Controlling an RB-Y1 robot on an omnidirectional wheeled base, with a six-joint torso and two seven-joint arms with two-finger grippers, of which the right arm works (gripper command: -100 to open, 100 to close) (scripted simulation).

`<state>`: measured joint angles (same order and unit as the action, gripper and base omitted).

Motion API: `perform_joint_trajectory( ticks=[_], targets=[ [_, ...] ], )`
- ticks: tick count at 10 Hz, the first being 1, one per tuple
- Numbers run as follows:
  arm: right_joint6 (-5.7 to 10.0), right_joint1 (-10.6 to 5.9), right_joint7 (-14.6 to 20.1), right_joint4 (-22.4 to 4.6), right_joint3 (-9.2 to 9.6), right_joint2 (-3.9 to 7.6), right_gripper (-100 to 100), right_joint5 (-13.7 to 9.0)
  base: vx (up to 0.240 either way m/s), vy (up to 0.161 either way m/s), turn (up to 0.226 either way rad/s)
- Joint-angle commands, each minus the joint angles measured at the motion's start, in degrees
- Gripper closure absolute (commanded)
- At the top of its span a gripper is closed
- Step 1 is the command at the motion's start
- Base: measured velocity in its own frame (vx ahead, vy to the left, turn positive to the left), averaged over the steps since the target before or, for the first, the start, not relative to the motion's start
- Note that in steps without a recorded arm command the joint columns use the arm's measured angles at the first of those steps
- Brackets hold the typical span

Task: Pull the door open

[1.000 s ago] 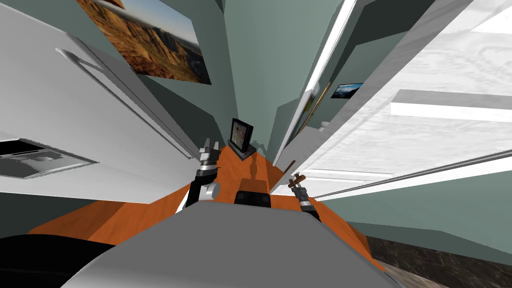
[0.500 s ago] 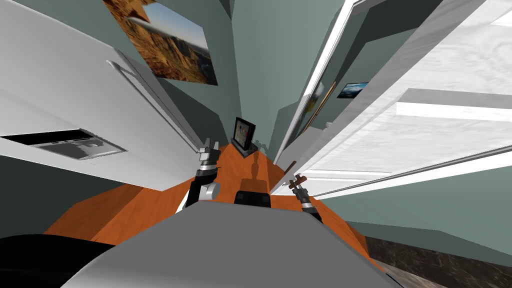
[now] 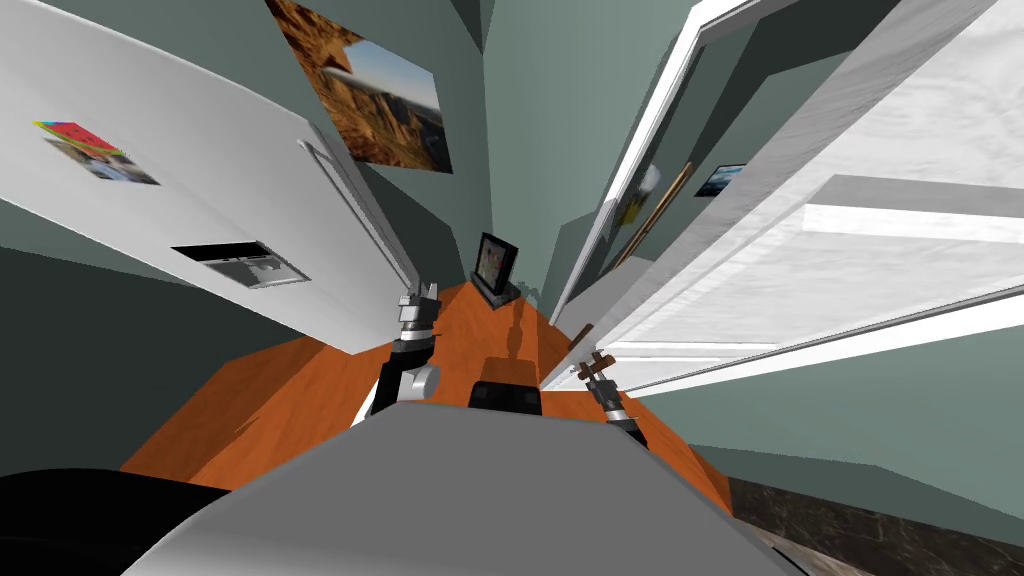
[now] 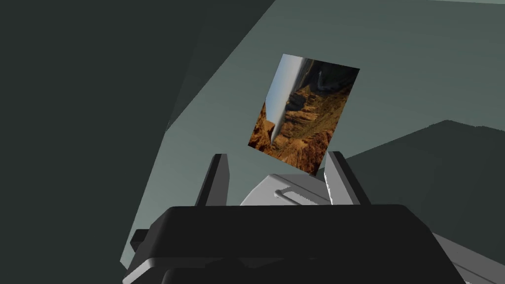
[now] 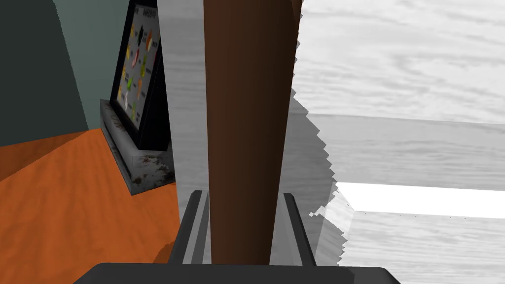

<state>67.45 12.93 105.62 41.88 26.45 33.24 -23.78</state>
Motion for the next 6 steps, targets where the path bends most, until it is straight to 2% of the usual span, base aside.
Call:
perform_joint_trajectory(
  ticks=[1,2,3,4,6],
  targets=[
    [1.15,0.16,0.6,-0.3,0.28,0.55,100,0.1,-0.234,-0.084,0.168],
    [1.62,0.17,0.8,-0.6,0.46,0.71,100,0.2,-0.211,-0.08,0.135],
    [1.14,0.16,0.7,-0.7,0.58,0.43,100,0.3,-0.09,-0.033,0.033],
    [2.03,0.19,1.1,-1.5,1.11,0.56,100,0.4,-0.134,-0.042,0.176],
    [2.85,0.13,1.3,-2.2,1.44,0.74,100,0.4,-0.185,-0.055,0.128]
  ],
)
